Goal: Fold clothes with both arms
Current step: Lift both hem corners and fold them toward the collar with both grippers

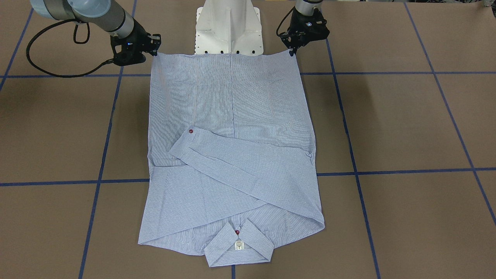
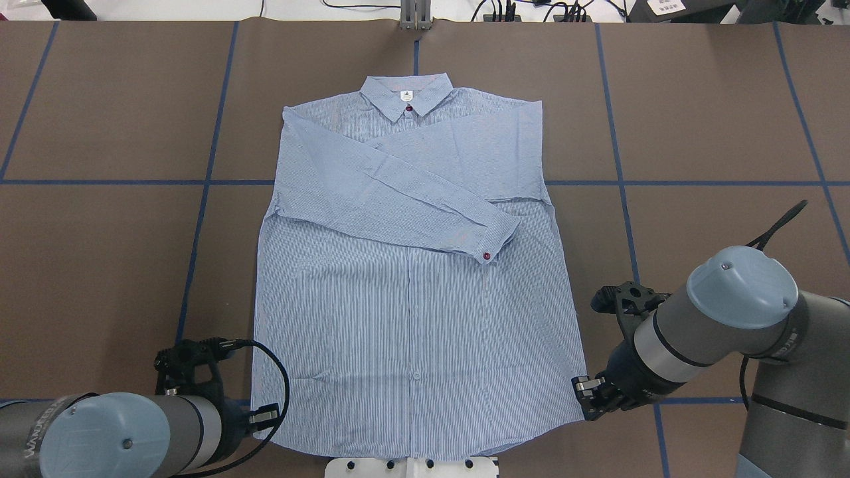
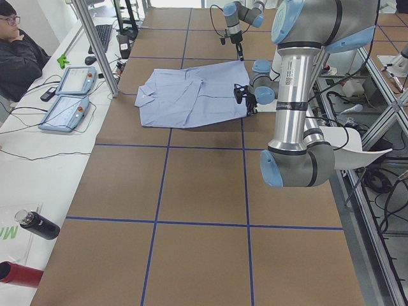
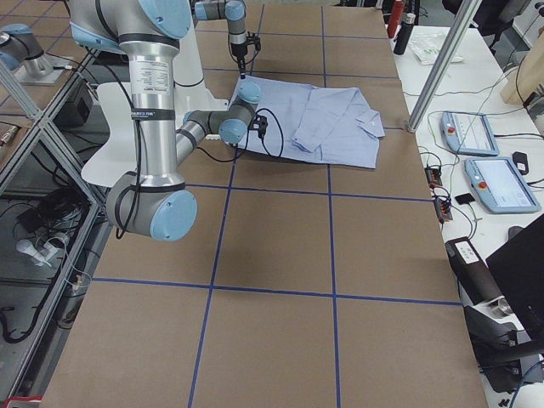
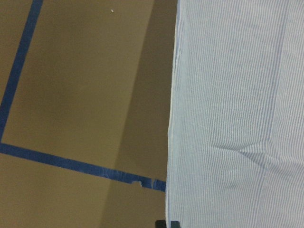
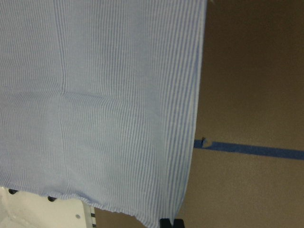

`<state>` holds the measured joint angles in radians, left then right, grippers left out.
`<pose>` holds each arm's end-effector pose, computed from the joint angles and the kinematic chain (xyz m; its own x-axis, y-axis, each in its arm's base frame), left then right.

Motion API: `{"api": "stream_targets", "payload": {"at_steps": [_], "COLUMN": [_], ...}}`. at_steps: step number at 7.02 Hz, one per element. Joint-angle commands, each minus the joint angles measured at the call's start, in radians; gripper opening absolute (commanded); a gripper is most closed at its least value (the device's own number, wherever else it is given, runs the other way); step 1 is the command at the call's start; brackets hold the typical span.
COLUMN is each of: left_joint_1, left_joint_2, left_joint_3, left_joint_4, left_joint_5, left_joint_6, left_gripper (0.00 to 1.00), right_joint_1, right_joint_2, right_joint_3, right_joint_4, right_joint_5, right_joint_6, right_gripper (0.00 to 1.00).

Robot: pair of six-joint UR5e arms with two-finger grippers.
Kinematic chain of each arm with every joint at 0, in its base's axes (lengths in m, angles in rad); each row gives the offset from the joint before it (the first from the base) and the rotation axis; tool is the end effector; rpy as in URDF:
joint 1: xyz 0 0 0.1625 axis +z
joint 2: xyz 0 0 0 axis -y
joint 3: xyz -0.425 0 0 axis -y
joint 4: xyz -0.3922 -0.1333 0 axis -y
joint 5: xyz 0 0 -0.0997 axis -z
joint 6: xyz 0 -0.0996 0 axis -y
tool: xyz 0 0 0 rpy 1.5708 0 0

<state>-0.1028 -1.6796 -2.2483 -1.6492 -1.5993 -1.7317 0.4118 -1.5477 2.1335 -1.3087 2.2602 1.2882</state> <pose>0.4478 -0.1774 0.2961 0.6241 -0.2254 -0.7481 0.1834 0.9730 -0.1402 -0.3937 -0.2483 0.3466 0.5464 0.0039 0.8375 0.2922 0.9363 -0.1950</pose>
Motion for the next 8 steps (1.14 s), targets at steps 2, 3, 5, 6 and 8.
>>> {"api": "stream_targets", "payload": {"at_steps": [2, 3, 5, 6, 8], "left_joint_1": [-0.003, -0.027, -0.148, -0.226, -0.355], "left_joint_2": [-0.008, -0.012, -0.063, -0.065, -0.068], "left_joint_3": [-0.054, -0.051, -0.04, -0.036, -0.019], "left_joint_4": [0.034, 0.034, 0.034, 0.034, 0.034], "left_joint_5": [-0.043, -0.047, -0.054, -0.097, -0.136], "left_joint_6": [0.001, 0.026, 0.121, 0.179, 0.303], "left_gripper": [0.0, 0.0, 0.0, 0.0, 0.0], "right_joint_1": [0.046, 0.105, 0.192, 0.221, 0.281], "right_joint_2": [0.018, 0.029, 0.084, 0.106, 0.149], "right_joint_3": [0.0, -0.004, -0.058, -0.093, -0.133], "right_joint_4": [0.005, 0.005, 0.003, 0.002, -0.001], "right_joint_5": [0.015, 0.022, 0.032, 0.029, 0.03], "right_joint_6": [-0.01, -0.015, -0.016, -0.015, -0.015], "right_gripper": [0.0, 0.0, 0.0, 0.0, 0.0]}}
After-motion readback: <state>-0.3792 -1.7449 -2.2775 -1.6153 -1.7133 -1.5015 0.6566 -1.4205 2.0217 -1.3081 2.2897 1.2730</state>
